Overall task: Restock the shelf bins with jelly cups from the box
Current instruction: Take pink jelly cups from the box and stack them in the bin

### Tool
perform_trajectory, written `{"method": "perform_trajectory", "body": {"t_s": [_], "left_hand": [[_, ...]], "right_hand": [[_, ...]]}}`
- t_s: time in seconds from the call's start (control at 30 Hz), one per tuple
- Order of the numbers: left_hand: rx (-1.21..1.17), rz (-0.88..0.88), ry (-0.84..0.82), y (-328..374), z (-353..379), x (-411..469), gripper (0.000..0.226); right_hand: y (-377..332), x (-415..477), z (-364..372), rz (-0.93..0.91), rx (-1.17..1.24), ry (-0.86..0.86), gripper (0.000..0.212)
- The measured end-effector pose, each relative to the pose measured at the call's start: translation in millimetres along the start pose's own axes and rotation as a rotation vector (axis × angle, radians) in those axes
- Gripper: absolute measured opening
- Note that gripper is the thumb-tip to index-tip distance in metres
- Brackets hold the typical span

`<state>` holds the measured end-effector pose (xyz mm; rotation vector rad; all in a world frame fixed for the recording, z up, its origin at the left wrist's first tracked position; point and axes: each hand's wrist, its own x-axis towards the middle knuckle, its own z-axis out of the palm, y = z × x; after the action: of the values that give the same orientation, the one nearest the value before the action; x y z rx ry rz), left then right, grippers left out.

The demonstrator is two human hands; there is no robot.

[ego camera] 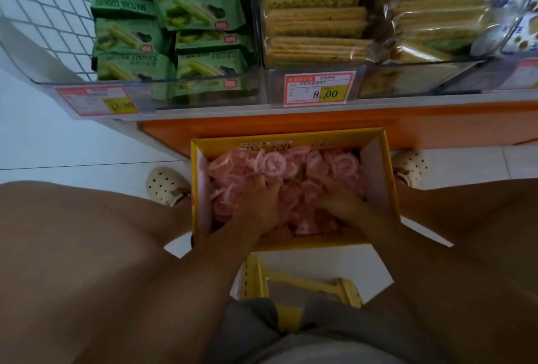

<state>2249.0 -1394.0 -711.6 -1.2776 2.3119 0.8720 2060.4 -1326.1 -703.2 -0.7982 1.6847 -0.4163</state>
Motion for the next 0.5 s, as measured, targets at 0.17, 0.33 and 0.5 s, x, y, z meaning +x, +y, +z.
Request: {"method": "perform_trajectory", "body": {"t_s": [0.17,0.33,0.5], "left_hand": [[-0.005,0.037,0.062,-1.0,2.9,-3.2,0.079],[-0.154,0.11,0.086,-9.6,-0.5,-12.6,0.067],[-0.323,0.135,0.061,-6.5,-4.0,-20.1,0.053]], "right_hand": [[-2.0,-1.2,1.5,0.019,0.127,0.036,0.032],[-2.9,-2.1,2.4,-0.02,0.191,-0.007,0.051],[-7.2,-5.1,10.8,-0.034,0.168,-0.014,0.041]]}}
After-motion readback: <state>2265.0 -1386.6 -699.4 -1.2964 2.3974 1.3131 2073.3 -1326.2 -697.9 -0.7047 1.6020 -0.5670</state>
